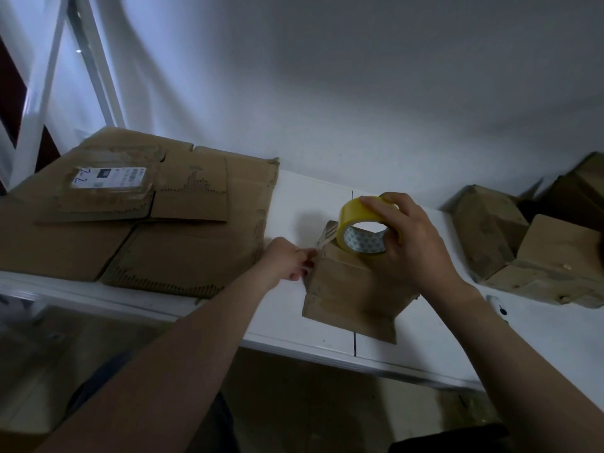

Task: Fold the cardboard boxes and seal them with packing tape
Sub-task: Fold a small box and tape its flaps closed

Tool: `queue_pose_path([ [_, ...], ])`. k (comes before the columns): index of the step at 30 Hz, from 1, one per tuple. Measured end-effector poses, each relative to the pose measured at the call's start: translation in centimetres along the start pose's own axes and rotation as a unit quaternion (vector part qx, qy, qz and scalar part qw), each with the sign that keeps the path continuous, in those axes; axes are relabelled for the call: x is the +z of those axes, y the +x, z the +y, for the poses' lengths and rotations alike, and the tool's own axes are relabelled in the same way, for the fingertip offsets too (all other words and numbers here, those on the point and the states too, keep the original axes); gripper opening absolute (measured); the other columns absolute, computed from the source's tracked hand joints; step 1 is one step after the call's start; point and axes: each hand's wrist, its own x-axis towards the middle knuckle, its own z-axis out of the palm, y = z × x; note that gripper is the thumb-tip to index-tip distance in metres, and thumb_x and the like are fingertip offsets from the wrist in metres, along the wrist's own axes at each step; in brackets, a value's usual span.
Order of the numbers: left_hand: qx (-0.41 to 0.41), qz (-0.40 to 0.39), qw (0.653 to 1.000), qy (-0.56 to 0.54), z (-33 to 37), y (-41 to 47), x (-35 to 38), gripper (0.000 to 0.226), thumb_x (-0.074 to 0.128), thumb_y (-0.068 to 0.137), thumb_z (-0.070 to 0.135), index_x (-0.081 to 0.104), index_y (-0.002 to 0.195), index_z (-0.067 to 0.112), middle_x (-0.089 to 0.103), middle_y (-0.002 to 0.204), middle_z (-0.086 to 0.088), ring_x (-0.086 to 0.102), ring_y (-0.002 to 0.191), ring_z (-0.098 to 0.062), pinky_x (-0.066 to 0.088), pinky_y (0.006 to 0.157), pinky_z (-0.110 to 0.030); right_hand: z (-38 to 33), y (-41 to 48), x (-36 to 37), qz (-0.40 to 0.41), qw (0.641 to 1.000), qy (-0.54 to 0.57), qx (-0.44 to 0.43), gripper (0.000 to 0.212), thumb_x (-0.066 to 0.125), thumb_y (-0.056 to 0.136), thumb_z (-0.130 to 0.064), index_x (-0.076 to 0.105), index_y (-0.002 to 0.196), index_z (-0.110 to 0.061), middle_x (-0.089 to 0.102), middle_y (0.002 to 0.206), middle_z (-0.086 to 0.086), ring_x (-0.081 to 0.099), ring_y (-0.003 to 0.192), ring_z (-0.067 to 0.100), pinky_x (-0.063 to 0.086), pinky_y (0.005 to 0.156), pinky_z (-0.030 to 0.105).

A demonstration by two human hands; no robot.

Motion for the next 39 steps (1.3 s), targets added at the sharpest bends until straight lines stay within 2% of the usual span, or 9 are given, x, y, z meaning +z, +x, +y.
queue_pose_path([
  [7,0.000,0.012,1.000,0.020,-1.0,0.2,1.1,0.019,0.063,0.099,0.025,0.074,0.084,0.019,0.066,0.078,-0.010,0.062,0.065,-0.026,0.043,0.050,-0.026,-0.5,-0.3,0.8,0.026,0.999,0.016,0.019,0.077,0.053,0.084,0.016,0.050,0.144,-0.033,0.046,0.144,0.000,0.048,0.120,0.027,0.055,0.085,0.045],
  [11,-0.017,0.034,0.998,0.051,-1.0,-0.3,1.2,0.047,0.066,0.095,0.045,0.069,0.094,-0.002,0.074,0.082,-0.013,0.070,0.058,-0.024,0.041,0.043,-0.022,-0.4,-0.3,1.1,0.029,0.999,0.022,0.021,0.077,0.050,0.084,0.017,0.050,0.144,-0.032,0.045,0.145,0.000,0.048,0.121,0.029,0.055,0.085,0.047],
  [17,-0.066,0.011,0.993,0.098,-1.3,-1.5,0.9,0.015,0.067,0.094,0.012,0.065,0.080,0.004,0.065,0.065,-0.008,0.056,0.043,-0.013,0.034,0.042,-0.019,0.1,-0.4,1.2,0.035,0.999,0.031,0.021,0.079,0.051,0.084,0.018,0.048,0.145,-0.032,0.043,0.146,0.001,0.046,0.126,0.029,0.054,0.090,0.046],
  [22,0.127,0.131,0.982,0.040,1.0,-1.5,0.7,0.029,0.044,0.100,0.028,0.065,0.082,0.019,0.075,0.096,-0.006,0.073,0.088,-0.027,0.060,0.083,-0.049,-0.1,-0.3,1.5,0.039,0.998,0.039,0.021,0.080,0.050,0.083,0.019,0.048,0.145,-0.032,0.043,0.146,0.002,0.046,0.126,0.029,0.053,0.091,0.042],
  [25,0.231,0.028,0.965,0.120,1.6,-4.8,2.0,0.051,0.034,0.103,0.056,0.063,0.123,0.019,0.069,0.121,-0.002,0.064,0.112,-0.018,0.052,0.096,-0.041,-0.1,-0.3,1.5,0.033,0.998,0.048,0.007,0.086,0.047,0.080,0.021,0.047,0.147,-0.032,0.044,0.146,0.002,0.046,0.126,0.029,0.050,0.095,0.042],
  [28,0.216,-0.045,0.959,0.181,0.6,-5.8,3.7,0.080,0.041,0.098,0.066,0.012,0.161,0.025,0.035,0.161,0.001,0.041,0.143,-0.020,0.041,0.113,-0.046,0.7,-0.1,1.0,0.005,0.998,0.063,-0.016,0.096,0.048,0.078,0.022,0.037,0.154,-0.035,0.039,0.150,-0.002,0.045,0.130,0.025,0.047,0.104,0.045],
  [32,0.254,0.011,0.943,0.215,0.2,-5.1,4.4,0.082,0.047,0.100,0.057,0.001,0.161,0.028,0.027,0.165,0.002,0.040,0.144,-0.023,0.038,0.113,-0.040,1.0,-0.8,0.5,0.003,0.991,0.136,-0.018,0.084,0.046,0.091,0.015,0.028,0.158,-0.031,0.036,0.156,-0.007,0.044,0.137,0.016,0.045,0.109,0.034],
  [35,0.273,0.034,0.929,0.247,0.5,-4.8,4.7,0.076,0.045,0.103,0.053,0.006,0.162,0.026,0.031,0.162,-0.001,0.042,0.141,-0.025,0.040,0.107,-0.037,1.2,-1.7,0.5,0.033,0.976,0.212,0.045,0.064,0.059,0.101,-0.008,0.036,0.152,-0.039,0.045,0.146,-0.019,0.056,0.125,0.014,0.053,0.092,0.022],
  [39,0.261,0.028,0.930,0.258,1.1,-3.2,5.1,0.074,0.043,0.101,0.059,0.015,0.161,0.026,0.034,0.158,-0.003,0.044,0.138,-0.026,0.044,0.106,-0.041,2.2,-2.0,0.3,0.031,0.952,0.291,0.092,0.052,0.068,0.097,-0.015,0.048,0.140,-0.037,0.053,0.135,-0.007,0.068,0.109,0.017,0.058,0.092,0.042],
])
